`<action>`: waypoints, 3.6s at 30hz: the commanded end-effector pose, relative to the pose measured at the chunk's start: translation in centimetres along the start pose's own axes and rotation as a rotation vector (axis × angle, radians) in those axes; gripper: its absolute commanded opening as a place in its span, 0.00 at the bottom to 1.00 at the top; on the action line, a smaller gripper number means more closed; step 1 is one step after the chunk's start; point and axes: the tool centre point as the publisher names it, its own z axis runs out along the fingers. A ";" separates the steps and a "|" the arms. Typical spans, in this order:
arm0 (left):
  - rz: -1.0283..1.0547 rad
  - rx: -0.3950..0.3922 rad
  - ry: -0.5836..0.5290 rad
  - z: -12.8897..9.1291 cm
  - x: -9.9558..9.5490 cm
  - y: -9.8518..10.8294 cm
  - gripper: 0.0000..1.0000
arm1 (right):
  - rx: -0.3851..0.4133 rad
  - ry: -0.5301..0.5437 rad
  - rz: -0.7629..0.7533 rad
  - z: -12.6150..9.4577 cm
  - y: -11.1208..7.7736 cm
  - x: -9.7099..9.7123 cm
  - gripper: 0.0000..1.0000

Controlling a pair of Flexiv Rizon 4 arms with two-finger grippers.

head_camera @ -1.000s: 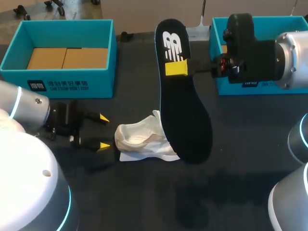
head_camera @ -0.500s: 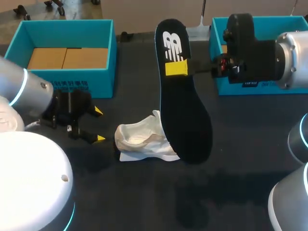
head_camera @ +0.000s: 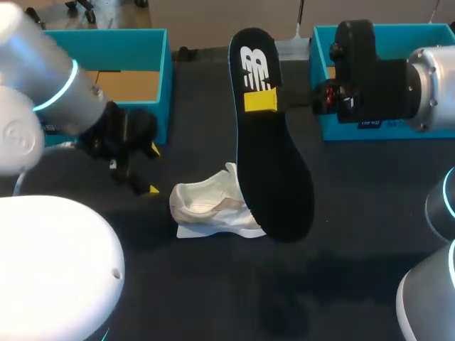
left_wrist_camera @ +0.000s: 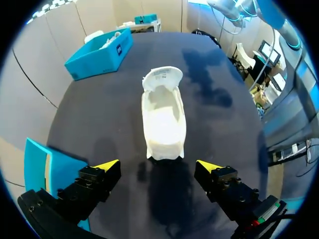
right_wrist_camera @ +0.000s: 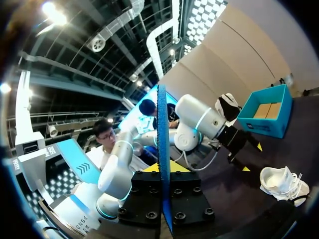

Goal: Take the shoe out of the shoebox, open the shoe tongue, remove and reinsert the insole, then place the shoe into the shoebox

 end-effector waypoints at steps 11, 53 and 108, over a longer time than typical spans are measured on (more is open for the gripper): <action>-0.001 -0.220 0.000 -0.2 0.0 -0.3 1.00 | -0.001 0.000 0.001 0.4 0.0 -0.1 0.00; -0.093 -0.332 -0.092 5.2 0.6 -5.6 1.00 | -0.001 0.000 0.001 0.4 0.0 -0.1 0.00; 0.017 -0.332 -0.117 6.4 -1.8 -5.7 1.00 | -0.001 0.000 0.001 0.4 0.0 -0.1 0.00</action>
